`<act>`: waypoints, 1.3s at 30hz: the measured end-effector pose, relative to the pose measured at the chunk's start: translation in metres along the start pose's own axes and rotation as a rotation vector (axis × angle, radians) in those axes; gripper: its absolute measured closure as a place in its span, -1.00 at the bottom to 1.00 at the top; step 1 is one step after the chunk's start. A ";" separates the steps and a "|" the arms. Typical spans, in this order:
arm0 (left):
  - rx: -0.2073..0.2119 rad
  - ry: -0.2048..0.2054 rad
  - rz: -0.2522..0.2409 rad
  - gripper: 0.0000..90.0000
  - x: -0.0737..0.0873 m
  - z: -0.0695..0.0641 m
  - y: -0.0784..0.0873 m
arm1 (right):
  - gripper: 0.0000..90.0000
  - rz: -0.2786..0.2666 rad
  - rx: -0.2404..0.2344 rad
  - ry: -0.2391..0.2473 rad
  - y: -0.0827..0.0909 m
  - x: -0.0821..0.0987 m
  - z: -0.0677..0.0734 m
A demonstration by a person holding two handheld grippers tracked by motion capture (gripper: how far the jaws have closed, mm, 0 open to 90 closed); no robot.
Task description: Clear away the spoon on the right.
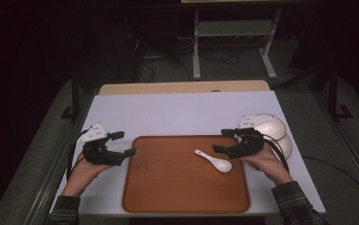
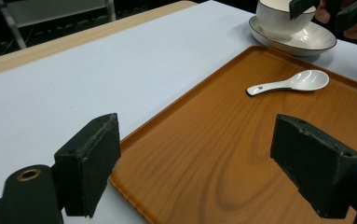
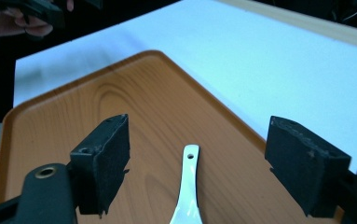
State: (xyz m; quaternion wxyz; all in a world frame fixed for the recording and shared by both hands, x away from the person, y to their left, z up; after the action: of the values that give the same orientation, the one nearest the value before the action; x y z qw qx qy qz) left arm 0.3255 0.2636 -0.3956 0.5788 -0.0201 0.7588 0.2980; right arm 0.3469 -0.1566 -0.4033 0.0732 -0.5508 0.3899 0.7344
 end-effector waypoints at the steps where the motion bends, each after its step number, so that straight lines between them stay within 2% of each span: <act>1: 0.001 0.000 -0.002 -0.66 0.000 0.000 0.000 | -0.53 -0.005 0.003 0.001 0.002 -0.001 0.000; 15: 0.011 -0.017 -0.029 -0.66 -0.005 -0.004 0.004 | -0.55 -0.092 0.029 -0.001 0.042 -0.008 -0.005; 25: 0.020 -0.025 -0.050 -0.66 -0.006 -0.004 0.006 | -0.55 -0.140 0.063 -0.020 0.070 -0.007 -0.018; 31: 0.021 -0.028 -0.055 -0.66 -0.006 -0.004 0.007 | -0.55 -0.160 0.069 -0.025 0.079 -0.007 -0.021; 39: 0.021 -0.029 -0.055 -0.66 -0.007 -0.004 0.007 | -0.55 -0.163 0.064 -0.020 0.081 -0.007 -0.021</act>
State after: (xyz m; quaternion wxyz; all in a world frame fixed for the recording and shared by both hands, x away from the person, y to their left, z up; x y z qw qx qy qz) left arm 0.3219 0.2656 -0.3859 0.5977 -0.0304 0.7527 0.2743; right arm 0.3222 -0.2239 -0.3588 0.1542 -0.5707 0.3664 0.7186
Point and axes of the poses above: each handheld gripper's, and its own axes: y roughly backward along the jaws, x roughly out of its underside, z roughly to its left, the point moved 3 cm from there along -y, roughly forward along the jaws, and after that the axes turned 11 degrees about x, right-handed, at the moved point
